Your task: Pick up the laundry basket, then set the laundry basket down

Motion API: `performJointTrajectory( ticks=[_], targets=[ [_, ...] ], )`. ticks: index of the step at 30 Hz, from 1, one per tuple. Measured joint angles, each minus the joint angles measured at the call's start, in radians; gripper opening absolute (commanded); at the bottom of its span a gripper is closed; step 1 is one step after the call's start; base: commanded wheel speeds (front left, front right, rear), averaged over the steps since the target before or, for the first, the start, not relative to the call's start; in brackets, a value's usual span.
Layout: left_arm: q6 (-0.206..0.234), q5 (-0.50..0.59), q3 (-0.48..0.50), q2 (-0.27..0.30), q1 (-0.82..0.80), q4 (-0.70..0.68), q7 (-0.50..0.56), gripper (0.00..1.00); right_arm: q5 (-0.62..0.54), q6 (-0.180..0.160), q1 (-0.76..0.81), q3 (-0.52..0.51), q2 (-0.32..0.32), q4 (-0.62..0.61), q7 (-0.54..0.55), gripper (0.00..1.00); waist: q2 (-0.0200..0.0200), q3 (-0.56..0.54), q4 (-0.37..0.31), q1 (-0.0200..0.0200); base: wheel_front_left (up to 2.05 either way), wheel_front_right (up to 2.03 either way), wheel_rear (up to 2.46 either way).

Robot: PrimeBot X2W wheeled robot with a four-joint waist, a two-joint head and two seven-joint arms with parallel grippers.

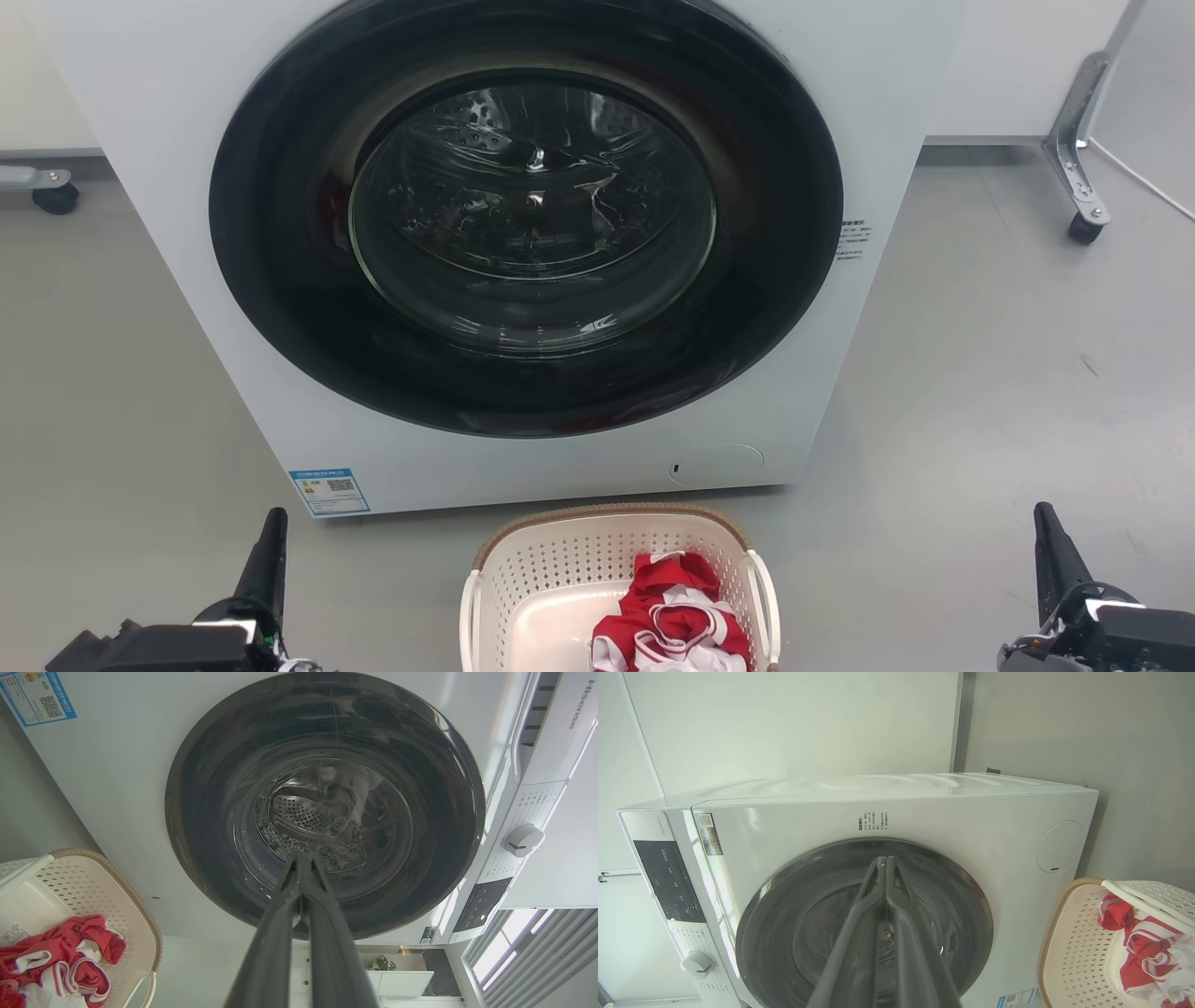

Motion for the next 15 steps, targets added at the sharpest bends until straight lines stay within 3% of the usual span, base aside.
performJointTrajectory(
  ticks=[15],
  targets=[
    [0.0,0.0,0.0,0.0,0.0,0.0,0.0,0.0,0.001,0.0,0.0,0.0,0.0,0.0,0.0,0.0,0.0,0.0,0.0,0.0,0.0,0.0,0.0]
  ],
)
